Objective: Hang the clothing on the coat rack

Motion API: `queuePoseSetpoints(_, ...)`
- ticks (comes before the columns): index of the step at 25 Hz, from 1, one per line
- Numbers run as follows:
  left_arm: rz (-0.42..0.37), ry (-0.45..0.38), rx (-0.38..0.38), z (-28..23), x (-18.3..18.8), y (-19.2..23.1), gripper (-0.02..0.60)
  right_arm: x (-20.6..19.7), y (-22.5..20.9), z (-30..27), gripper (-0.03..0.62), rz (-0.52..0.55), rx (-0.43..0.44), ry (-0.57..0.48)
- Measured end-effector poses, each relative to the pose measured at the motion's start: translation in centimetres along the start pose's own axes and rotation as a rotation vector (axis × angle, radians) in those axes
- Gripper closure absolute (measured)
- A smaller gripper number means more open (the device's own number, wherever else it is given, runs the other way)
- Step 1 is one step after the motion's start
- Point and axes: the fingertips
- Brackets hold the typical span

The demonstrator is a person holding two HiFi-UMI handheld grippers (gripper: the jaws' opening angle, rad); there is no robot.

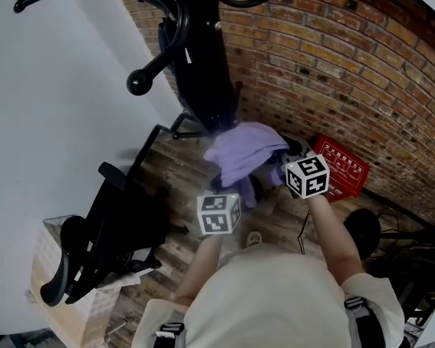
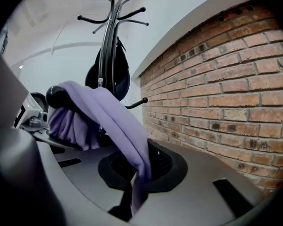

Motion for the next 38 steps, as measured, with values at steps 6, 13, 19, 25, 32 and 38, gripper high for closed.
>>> queuePoseSetpoints(6, -0.009, 0.008, -0.033, -1.4, -1.4, -1.1, 0.484, -2.6, 2.4, 0.6, 0.579, -0.017, 0.017, 0.012)
queuePoseSetpoints(13, -0.003, -0.014, -0.047, -2.2, -2.1, -1.8, 0.465, -3.8, 4.8, 1.0, 0.579, -0.049, 0.031, 0.002)
queuePoseSetpoints(19, -0.007, -0.013, -0.045, -2.2, -2.5, -2.4, 0.456, -4.1, 6.6, 1.5, 0.579, -0.068, 0.042, 0.0)
queuePoseSetpoints(25, -0.018, -0.008, -0.008, -0.8, -2.5, -2.0, 0.406, -3.9, 7.1, 2.5, 0.578, -0.068, 0.055, 0.015)
queuePoseSetpoints(32, 0.01, -0.028, 0.019, 1.9, -2.7, -2.0, 0.285, -4.2, 7.2, 5.8, 0.441, -0.072, 0.048, 0.042)
queuePoseSetpoints(38, 0.019, -0.041, 0.064, 5.8, -2.9, -2.1, 0.279, -3.4, 7.9, 9.7, 0.441, -0.054, 0.032, 0.034)
Point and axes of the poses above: the fingertips, and each gripper's own axes: z backward along the fingers, y to its left, x out of its top, and after that the axes turned 15 degrees about -y, right-handed
